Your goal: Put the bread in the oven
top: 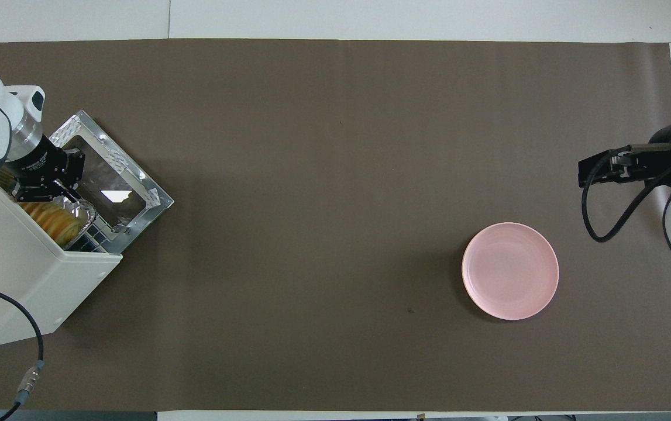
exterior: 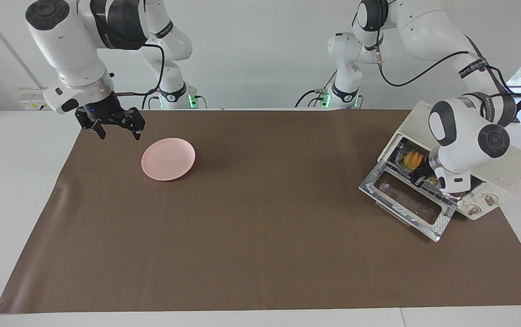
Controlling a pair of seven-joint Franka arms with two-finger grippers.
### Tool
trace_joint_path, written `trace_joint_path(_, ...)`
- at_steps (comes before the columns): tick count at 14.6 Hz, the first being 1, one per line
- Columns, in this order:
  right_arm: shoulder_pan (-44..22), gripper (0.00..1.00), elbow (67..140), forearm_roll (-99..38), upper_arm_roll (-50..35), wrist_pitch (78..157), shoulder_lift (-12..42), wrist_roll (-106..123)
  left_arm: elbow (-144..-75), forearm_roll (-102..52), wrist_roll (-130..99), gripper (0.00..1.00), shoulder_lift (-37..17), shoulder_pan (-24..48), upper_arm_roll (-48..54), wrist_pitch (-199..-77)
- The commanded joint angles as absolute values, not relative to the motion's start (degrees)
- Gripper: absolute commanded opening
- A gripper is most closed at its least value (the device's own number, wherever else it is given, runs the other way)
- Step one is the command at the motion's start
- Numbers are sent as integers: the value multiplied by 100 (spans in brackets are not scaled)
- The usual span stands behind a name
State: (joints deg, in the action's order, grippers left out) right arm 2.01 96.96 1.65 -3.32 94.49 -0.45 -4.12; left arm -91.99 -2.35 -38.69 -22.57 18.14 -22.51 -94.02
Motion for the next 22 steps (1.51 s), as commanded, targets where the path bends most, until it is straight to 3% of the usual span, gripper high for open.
trace_joint_path(1,299,100,9791,272,-413,9439,-132,-290,-9457,122,-3771,100,-2057,2003,-2276,-9580)
trace_joint_path(14,299,100,9791,272,-413,9431,-132,-299,-8807,185,-3384,100,-2048,2399,-2241,-9265)
trace_joint_path(22,299,100,9791,272,-413,9431,-132,-299,-8842,158,-1215,100,-1020,2320,-2276,-8905)
